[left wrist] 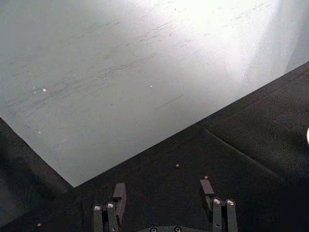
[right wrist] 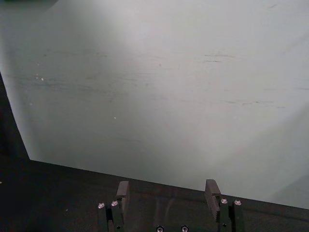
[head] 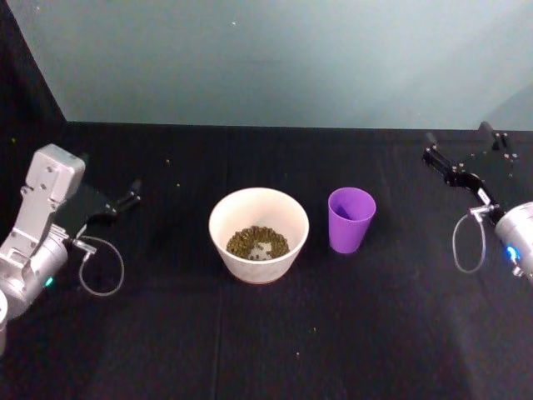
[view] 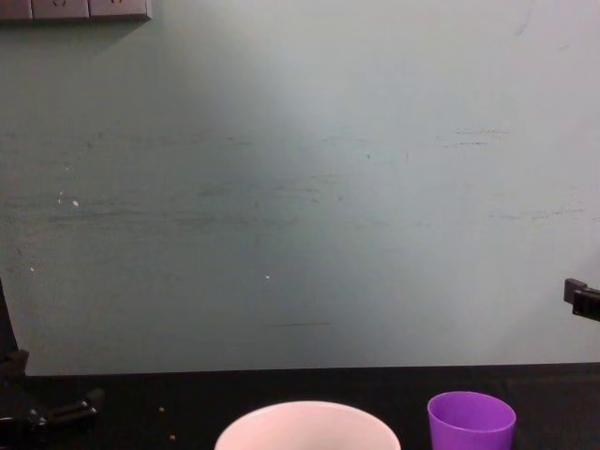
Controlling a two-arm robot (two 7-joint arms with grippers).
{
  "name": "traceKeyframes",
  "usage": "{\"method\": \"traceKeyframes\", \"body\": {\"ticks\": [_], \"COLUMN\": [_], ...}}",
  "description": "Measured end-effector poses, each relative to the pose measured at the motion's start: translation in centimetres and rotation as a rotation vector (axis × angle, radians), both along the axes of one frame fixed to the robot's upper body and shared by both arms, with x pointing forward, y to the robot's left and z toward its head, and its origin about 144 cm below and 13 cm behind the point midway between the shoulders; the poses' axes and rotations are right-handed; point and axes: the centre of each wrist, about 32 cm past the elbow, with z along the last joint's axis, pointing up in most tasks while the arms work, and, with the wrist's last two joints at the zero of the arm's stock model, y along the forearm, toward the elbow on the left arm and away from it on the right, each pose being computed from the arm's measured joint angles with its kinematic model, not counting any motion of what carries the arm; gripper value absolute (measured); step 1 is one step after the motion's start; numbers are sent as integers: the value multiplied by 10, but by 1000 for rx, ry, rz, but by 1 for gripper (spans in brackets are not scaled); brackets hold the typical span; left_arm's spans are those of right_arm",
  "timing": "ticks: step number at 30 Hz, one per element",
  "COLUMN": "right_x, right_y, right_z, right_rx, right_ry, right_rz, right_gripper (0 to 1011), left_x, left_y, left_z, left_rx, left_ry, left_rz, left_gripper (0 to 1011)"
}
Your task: Pick up the cup and pour the mung beans from the cup into the bowl.
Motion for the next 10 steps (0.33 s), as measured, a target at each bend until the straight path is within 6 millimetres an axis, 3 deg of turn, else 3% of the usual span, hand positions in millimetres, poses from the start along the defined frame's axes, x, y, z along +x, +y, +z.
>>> {"method": "traceKeyframes", "body": {"ticks": [10], "right_x": [0], "right_y": [0], "right_z": [0], "right_rx": [0], "right_ry": [0], "right_rz": [0], "right_gripper": [1003], "left_x": [0], "left_y": [0], "left_z": [0], "left_rx": [0], "left_ry": [0], "left_rz": [0], "left_gripper": [1000]}}
